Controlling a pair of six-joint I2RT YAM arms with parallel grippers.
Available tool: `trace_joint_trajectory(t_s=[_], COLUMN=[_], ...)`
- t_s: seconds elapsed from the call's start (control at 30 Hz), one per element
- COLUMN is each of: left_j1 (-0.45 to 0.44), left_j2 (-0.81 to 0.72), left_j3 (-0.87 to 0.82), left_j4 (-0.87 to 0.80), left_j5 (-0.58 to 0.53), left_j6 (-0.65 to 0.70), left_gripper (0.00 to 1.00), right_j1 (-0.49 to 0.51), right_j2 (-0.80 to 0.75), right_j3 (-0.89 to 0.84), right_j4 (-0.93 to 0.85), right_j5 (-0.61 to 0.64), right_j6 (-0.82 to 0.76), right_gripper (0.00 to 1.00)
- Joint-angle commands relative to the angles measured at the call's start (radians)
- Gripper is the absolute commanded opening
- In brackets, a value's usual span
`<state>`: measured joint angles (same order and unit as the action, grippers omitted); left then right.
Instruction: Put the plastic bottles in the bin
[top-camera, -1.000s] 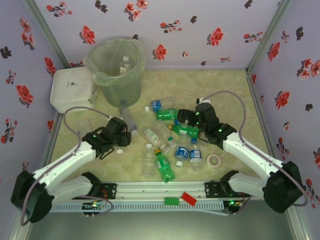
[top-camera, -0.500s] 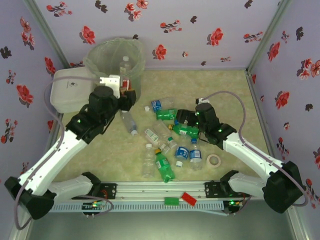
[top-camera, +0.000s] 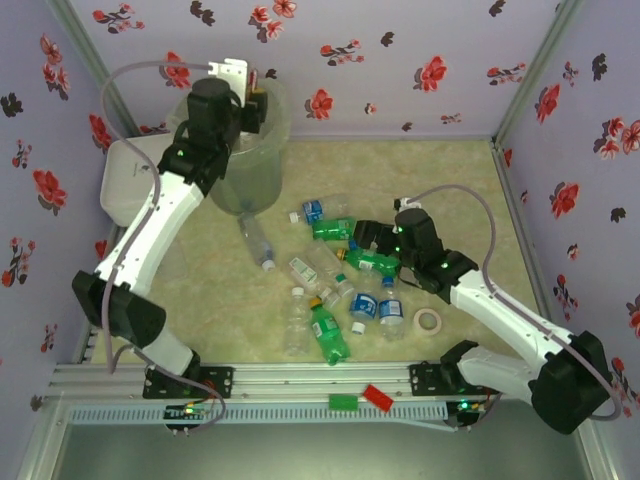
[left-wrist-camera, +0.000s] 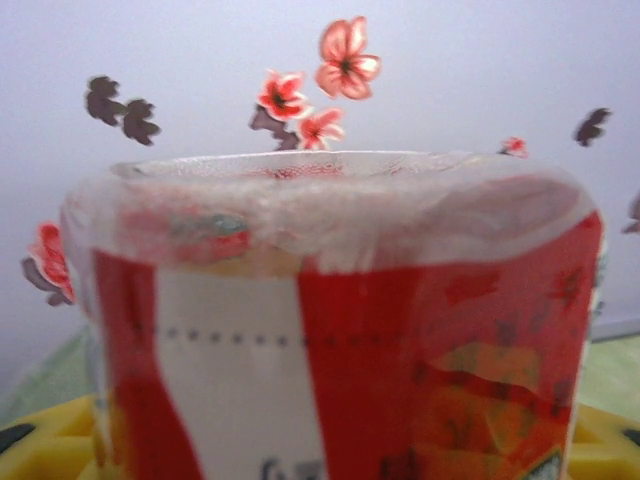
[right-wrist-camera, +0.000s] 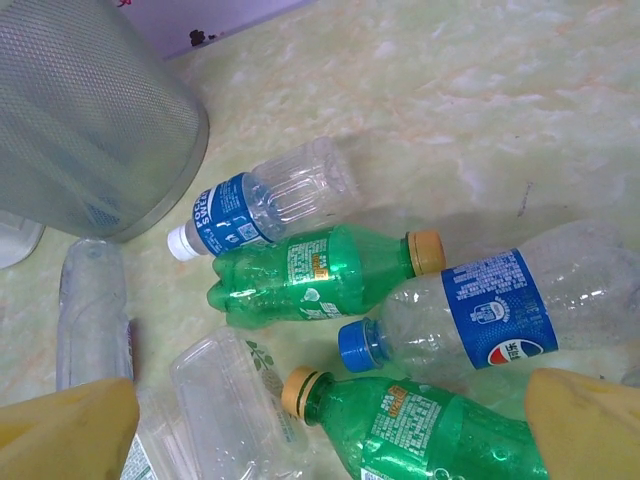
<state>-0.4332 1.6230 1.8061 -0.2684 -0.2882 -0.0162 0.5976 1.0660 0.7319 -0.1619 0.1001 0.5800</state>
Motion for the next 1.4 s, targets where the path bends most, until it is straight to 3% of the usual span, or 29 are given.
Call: trace_joint_trajectory(t_s=[0.0, 0.47, 0.7, 0.93, 1.2, 1.37], left_j1=[0.042, 0.138, 0.139, 0.139, 0.121, 0.038], left_j2=[0.073, 0.369, 0.426, 0.401, 0.274, 0.069], left_j3=[0.105, 0.315, 0.375, 0.399, 0.363, 0.132], left_j4=[-0.060, -0.236, -0.295, -0.319, -0.294, -0.139], left_j5=[-0.003, 0.028, 0.035, 0.036, 0.085, 0.154], left_j6=[0.069, -0.031, -0.068, -0.079, -0.098, -0.105], left_gripper=[0.52, 0.55, 0.65, 0.85, 0.89, 0.90], right_j1=[0.002, 0.001, 0.002, 0.002, -0.002, -0.044], right_j2=[-0.024, -0.037, -0.031, -0.010, 0.002, 0.028], right_j3=[-0.013, 0.001, -0.004, 0.008, 0.036, 0.076], right_j4=[-0.021, -0.104, -0.108, -0.111, -0.173, -0.268], right_j5=[0.010, -0.013, -0.007, -0.010, 0.029, 0.044], right_j6=[0.009, -0.011, -0.010, -0.016, -0.047, -0.085], right_gripper=[1.00, 1.00, 1.00, 1.00, 1.00, 0.99])
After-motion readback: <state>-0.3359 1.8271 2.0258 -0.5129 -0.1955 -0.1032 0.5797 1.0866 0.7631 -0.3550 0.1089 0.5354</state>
